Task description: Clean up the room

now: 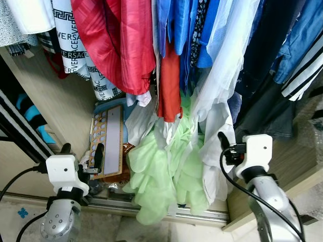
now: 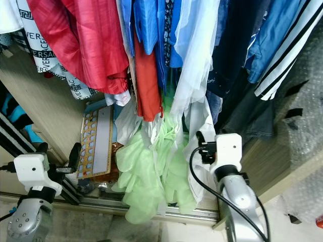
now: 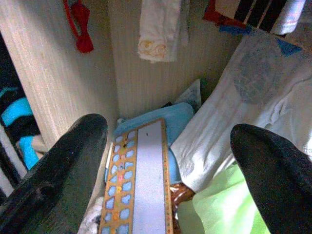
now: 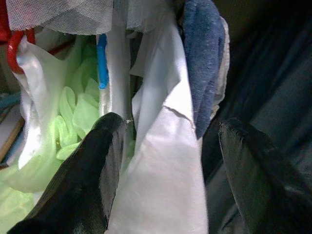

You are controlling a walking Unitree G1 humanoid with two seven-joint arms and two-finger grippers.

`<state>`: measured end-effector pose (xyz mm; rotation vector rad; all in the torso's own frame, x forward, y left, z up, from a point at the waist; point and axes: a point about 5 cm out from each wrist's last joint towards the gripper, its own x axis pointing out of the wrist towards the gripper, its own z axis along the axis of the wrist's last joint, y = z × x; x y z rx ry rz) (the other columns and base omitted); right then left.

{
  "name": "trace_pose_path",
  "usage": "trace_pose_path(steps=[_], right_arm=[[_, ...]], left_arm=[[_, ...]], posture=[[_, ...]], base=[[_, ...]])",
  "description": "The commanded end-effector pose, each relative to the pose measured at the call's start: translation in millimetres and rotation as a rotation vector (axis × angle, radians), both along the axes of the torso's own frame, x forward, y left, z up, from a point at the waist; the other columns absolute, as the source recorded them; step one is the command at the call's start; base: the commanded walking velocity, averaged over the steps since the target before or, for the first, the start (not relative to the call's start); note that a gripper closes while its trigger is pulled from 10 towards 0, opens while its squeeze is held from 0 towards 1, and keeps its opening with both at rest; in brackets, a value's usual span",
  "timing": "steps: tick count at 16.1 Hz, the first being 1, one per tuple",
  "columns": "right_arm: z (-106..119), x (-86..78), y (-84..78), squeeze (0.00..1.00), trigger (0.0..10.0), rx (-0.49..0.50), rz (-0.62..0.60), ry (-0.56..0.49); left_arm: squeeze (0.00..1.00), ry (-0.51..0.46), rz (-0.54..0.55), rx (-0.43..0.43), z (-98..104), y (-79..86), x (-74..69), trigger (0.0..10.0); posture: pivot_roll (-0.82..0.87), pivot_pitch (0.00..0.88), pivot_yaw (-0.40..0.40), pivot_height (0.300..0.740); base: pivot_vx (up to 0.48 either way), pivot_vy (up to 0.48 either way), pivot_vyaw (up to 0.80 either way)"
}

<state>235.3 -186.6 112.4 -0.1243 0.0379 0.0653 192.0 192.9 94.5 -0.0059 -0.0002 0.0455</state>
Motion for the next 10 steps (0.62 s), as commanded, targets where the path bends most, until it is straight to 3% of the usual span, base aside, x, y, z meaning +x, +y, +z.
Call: trace_pose_path(steps=[1, 4, 10], right_arm=[[2.6, 3.1, -0.2, 0.0, 10.0, -0.005, 0.007, -0.012], [4.4, 14.3, 5.6, 0.0, 10.0, -0.018, 0.08, -0.008], [6.3, 18.9, 1.3, 0.0, 10.0, -0.029, 0.069, -0.014]], left_arm=[[0.0, -0.01, 0.018, 0.005, 1.1, 1.2, -1.3, 10.0], [0.0, -0.023, 0.081, -0.008, -0.4, 1.0, -5.9, 10.0], [0.0, -0.032, 0.085, -0.004, -0.8, -1.3, -3.4, 10.0]], posture=[[-0.05, 0.0, -0.009, 0.74], [0.0, 0.0, -0.08, 0.74], [-0.02, 0.0, -0.08, 0.74]], base=[[0.0, 0.0, 0.0], [0.0, 0.0, 0.0], [0.0, 0.0, 0.0]])
